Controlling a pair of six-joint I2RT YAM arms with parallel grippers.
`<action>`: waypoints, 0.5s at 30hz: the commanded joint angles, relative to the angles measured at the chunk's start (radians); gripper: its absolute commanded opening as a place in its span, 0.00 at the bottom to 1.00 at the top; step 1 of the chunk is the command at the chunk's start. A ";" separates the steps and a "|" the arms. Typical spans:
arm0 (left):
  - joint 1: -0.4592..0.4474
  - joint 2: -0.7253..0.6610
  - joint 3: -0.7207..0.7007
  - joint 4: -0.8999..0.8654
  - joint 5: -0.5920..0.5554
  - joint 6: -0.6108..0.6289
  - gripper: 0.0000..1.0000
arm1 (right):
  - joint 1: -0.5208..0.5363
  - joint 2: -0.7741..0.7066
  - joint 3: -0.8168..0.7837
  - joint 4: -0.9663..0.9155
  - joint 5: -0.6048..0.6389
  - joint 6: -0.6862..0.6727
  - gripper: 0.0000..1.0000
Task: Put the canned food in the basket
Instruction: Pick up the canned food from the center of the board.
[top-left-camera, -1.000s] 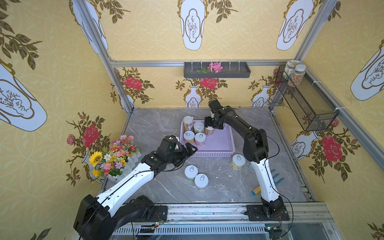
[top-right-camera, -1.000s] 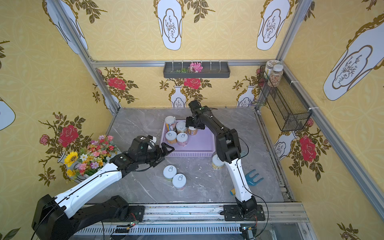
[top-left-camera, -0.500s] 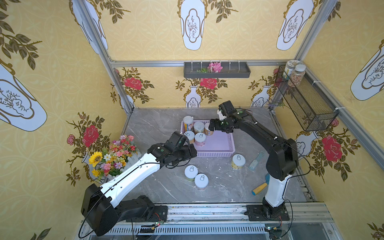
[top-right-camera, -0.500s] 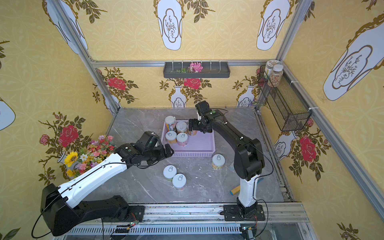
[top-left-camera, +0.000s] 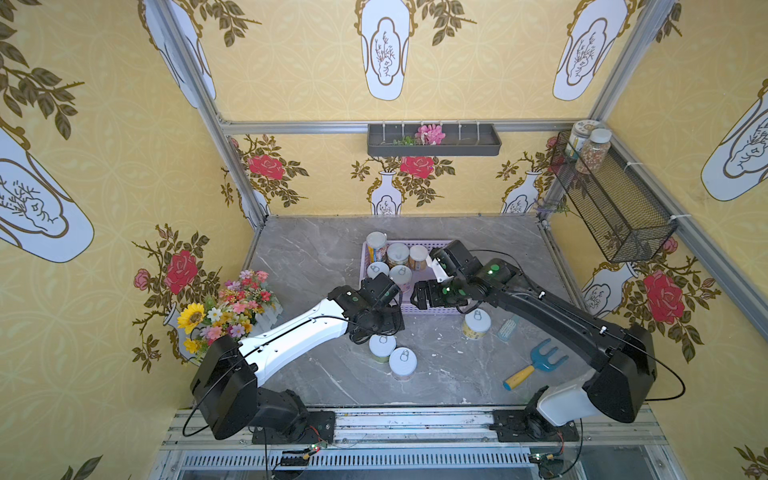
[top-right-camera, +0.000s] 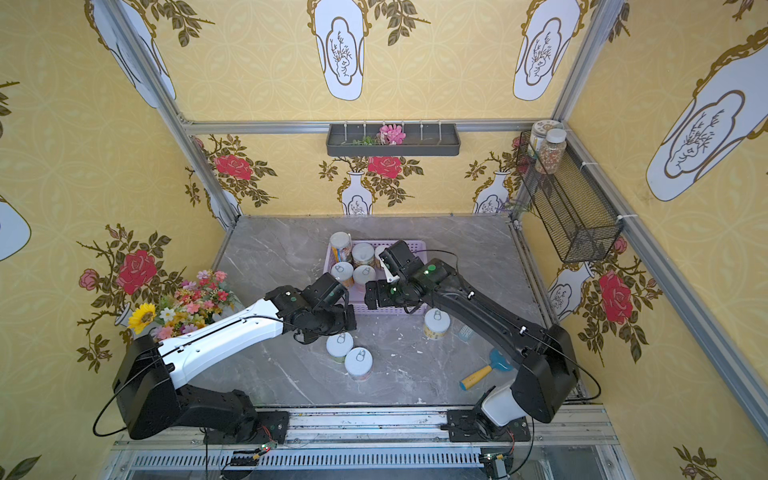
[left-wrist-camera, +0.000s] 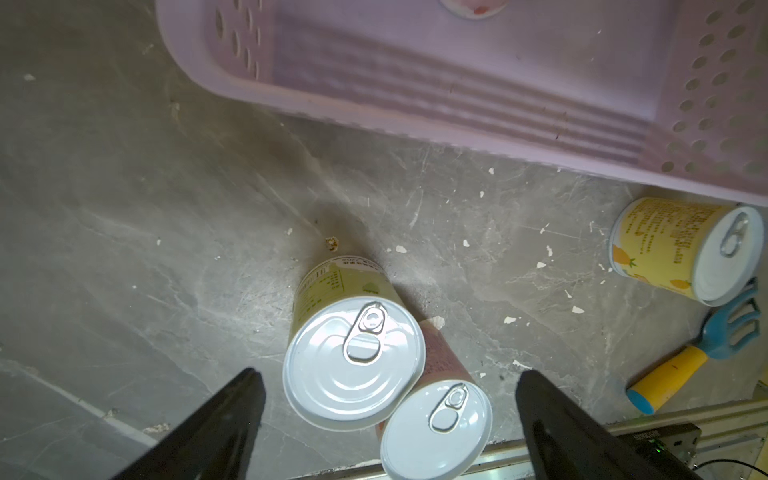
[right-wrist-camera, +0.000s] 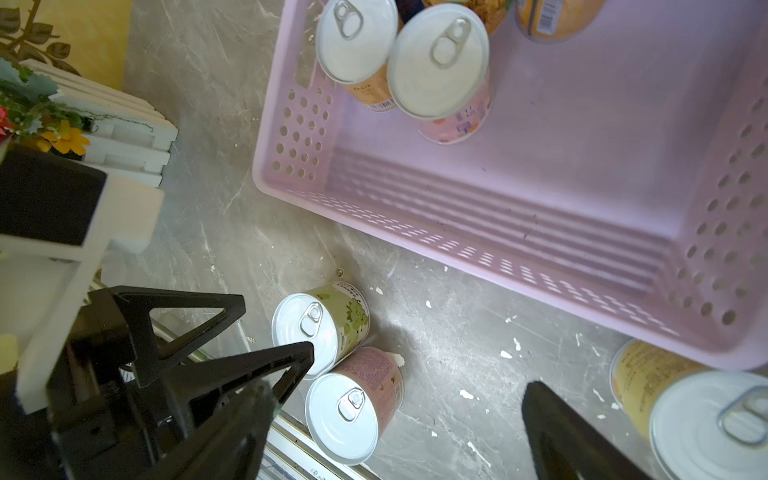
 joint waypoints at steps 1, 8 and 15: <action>-0.025 0.030 -0.004 -0.023 -0.012 -0.058 1.00 | 0.001 -0.054 -0.076 0.020 0.014 0.093 0.97; -0.049 0.070 -0.022 -0.034 -0.020 -0.093 1.00 | -0.013 -0.138 -0.179 0.006 0.002 0.137 0.97; -0.050 0.088 -0.039 -0.034 -0.008 -0.118 1.00 | -0.045 -0.217 -0.265 0.040 -0.134 0.149 0.97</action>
